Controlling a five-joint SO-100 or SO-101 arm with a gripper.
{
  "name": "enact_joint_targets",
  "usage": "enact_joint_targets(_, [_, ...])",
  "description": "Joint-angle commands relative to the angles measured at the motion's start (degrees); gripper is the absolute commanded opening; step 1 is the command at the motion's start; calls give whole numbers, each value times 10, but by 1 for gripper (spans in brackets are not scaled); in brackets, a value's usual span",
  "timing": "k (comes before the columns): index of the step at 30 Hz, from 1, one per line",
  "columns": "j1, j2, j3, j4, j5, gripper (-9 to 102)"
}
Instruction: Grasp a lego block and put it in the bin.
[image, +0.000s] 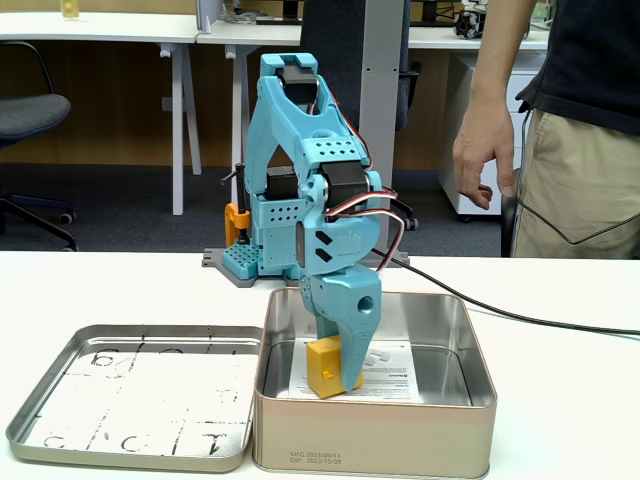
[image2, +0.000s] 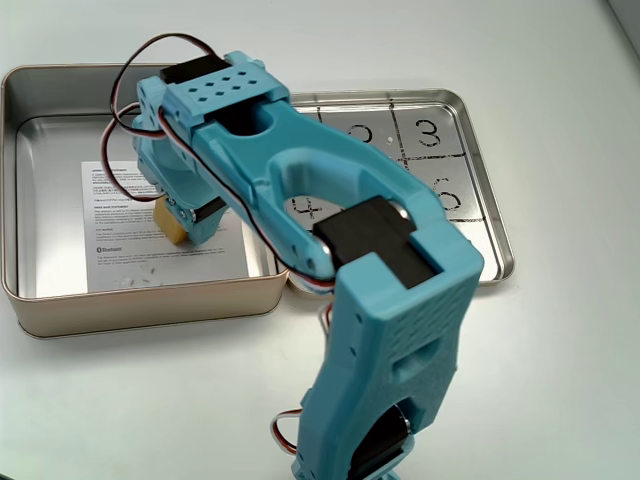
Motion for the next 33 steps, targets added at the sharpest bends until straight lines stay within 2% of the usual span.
enact_joint_targets(1, [0,33,5,-2,10,0])
enact_joint_targets(12, [4,70,8,-4,92,2])
enact_joint_targets(15, [5,82,8,-12,127,8])
enact_joint_targets(20, [17,124,8,-18,190,26])
enact_joint_targets(23, [25,154,8,-8,214,33])
enact_joint_targets(29, [63,214,-29,18,248,37])
enact_joint_targets(33, [112,222,-87,42,261,35])
